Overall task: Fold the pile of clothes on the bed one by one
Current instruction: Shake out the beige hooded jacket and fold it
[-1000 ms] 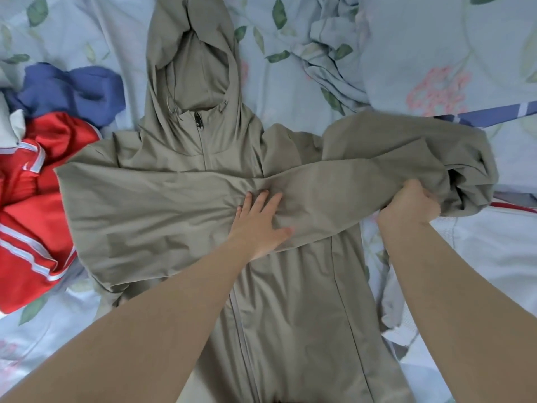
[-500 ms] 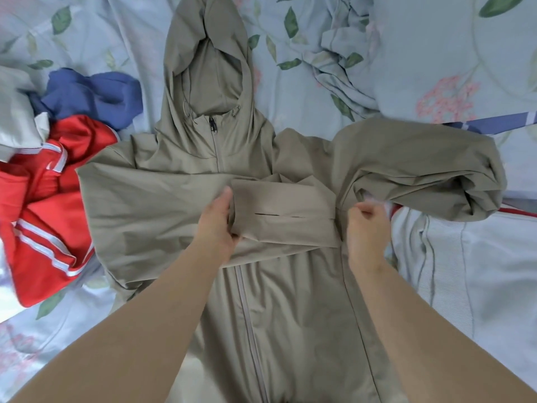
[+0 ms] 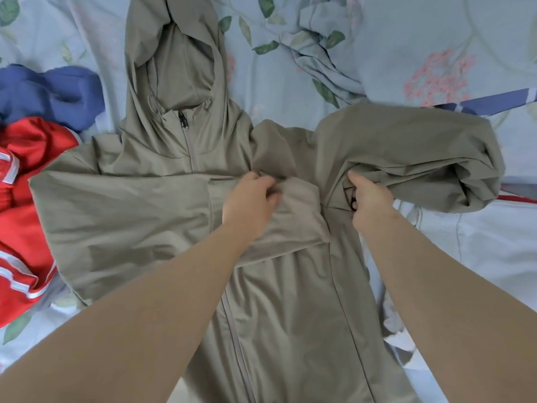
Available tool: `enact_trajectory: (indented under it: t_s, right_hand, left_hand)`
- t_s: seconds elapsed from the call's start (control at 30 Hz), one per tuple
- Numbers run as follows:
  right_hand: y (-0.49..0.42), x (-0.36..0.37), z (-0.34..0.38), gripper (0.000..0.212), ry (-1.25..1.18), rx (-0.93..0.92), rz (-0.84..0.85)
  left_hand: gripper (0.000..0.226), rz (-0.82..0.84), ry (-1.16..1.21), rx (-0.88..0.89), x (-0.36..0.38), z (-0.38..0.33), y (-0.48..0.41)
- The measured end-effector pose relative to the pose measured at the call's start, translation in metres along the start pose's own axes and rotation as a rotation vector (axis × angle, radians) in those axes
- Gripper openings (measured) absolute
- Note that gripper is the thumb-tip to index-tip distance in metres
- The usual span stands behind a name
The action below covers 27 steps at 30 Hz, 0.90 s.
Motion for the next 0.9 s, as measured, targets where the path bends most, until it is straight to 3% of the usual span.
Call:
enact_trajectory:
  t_s: [0.07,0.1,0.13,0.23,0.3,0.37,0.43,0.5,0.6,0.67,0.73,0.8,0.83,0.9]
  right_hand:
    - [-0.005,-0.007,0.011,0.024,-0.032,-0.040,0.015]
    - [-0.006,-0.010,0.015,0.021,-0.076,-0.063,0.023]
    - [-0.006,-0.012,0.017,0.015,-0.159,-0.065,0.038]
    - [0.002,-0.004,0.020,0.010,-0.531,-0.060,0.113]
    - [0.009,0.004,0.031,0.011,-0.688,-0.093,0.170]
    - [0.012,0.015,0.038,0.016,-0.710,-0.064,0.249]
    - [0.015,0.023,0.049,0.037,-0.601,-0.087,0.284]
    - [0.023,0.025,0.069,0.036,-0.381,-0.290,0.219]
    - [0.080,0.085,0.092,0.018,0.444,-0.672,0.336]
    - [0.107,0.138,0.041,0.009,1.048,-0.544,0.654]
    - [0.119,0.140,-0.025,0.027,1.353,-0.212,0.928]
    - [0.120,0.125,-0.035,0.019,1.225,-0.096,0.862]
    - [0.114,0.113,-0.025,0.011,1.081,-0.109,0.714]
    - [0.093,0.071,-0.015,0.015,0.623,-0.047,0.369]
  left_hand:
    - [0.015,-0.197,0.232,0.000,-0.017,-0.001,-0.003]
    - [0.013,-0.215,0.326,0.005,-0.016,0.000,-0.009]
    - [0.019,-0.142,0.374,0.017,-0.006,-0.001,-0.016]
    - [0.074,0.244,0.456,0.071,0.044,-0.009,-0.027]
    - [0.090,0.318,0.557,0.073,0.053,-0.007,-0.020]
    - [0.092,0.316,0.695,0.088,0.048,-0.008,-0.009]
    - [0.080,0.200,0.863,0.067,0.030,0.000,0.002]
    - [0.059,0.060,1.109,-0.031,0.009,0.014,0.016]
    - [0.042,-0.082,1.486,-0.230,-0.002,0.052,0.038]
    - [0.048,-0.168,1.653,-0.310,-0.005,0.074,0.057]
    - [0.052,-0.189,1.695,-0.349,-0.006,0.089,0.069]
    - [0.054,-0.142,1.653,-0.341,-0.006,0.093,0.075]
    - [0.052,-0.123,1.616,-0.338,-0.006,0.094,0.077]
    - [0.044,-0.105,1.458,-0.338,-0.008,0.096,0.078]
Point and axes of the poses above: each hand's wrist, its own y-axis away from the middle knuckle, its own x-axis out of the palm, z = x × y, the point moved 10 cm from there along -y, towards the middle knuckle, and after that the axes turned 15 degrees about z, right-handed, at the moved point
